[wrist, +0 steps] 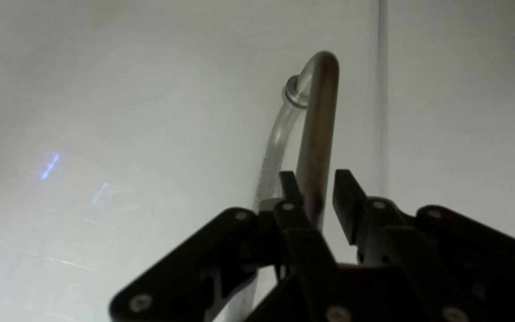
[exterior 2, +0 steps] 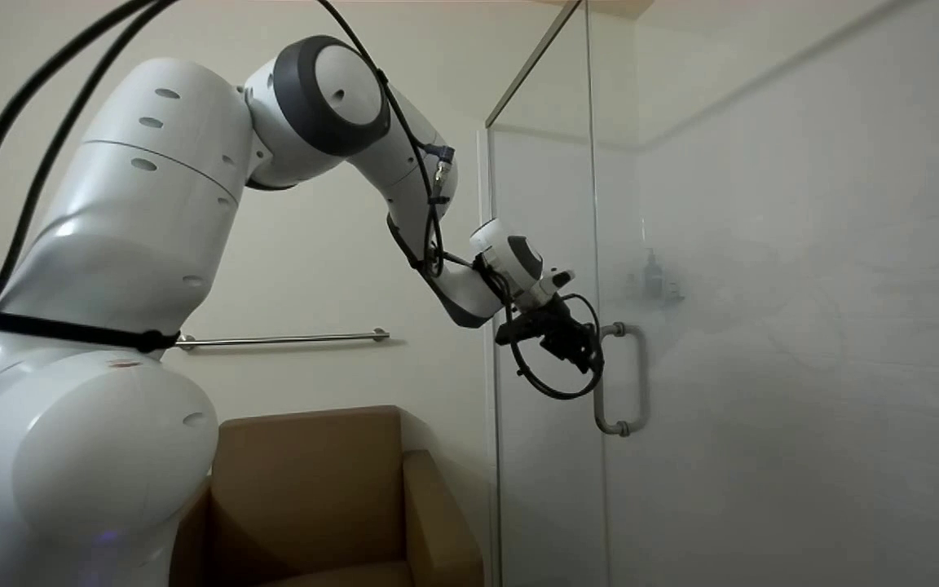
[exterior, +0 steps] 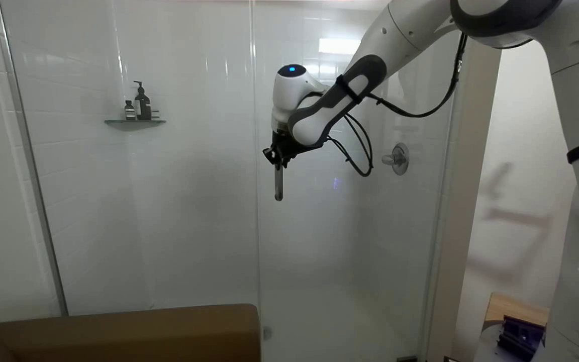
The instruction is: Open the shower door
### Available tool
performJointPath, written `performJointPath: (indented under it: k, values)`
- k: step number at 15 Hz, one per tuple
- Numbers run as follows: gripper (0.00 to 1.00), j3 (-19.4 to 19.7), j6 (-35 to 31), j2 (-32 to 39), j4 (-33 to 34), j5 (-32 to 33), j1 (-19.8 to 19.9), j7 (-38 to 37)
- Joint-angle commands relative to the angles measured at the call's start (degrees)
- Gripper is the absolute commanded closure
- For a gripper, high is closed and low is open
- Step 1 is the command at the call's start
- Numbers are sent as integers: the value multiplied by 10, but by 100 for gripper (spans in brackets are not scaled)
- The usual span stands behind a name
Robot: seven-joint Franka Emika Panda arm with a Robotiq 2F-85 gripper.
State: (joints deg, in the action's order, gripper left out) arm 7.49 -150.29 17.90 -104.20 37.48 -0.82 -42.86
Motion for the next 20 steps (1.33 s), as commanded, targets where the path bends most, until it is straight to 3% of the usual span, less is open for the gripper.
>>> performJointPath:
  k: [1,4,6,7,8,11,15,20]
  values:
    - [87,-39,-36,-62,-111,-66,-24,55]
    - [87,-66,-34,-80,-150,-111,-53,86]
    - [88,-64,-12,-87,-150,-95,-77,64]
    - [49,-64,-6,-92,-153,-94,-82,63]
    - [48,-54,20,-103,-148,-63,-95,31]
    - [29,-37,66,-135,-142,60,-106,-69]
    - [5,-60,154,-163,-127,216,-85,-204]
    - [0,-87,287,-146,-116,282,-77,-330]
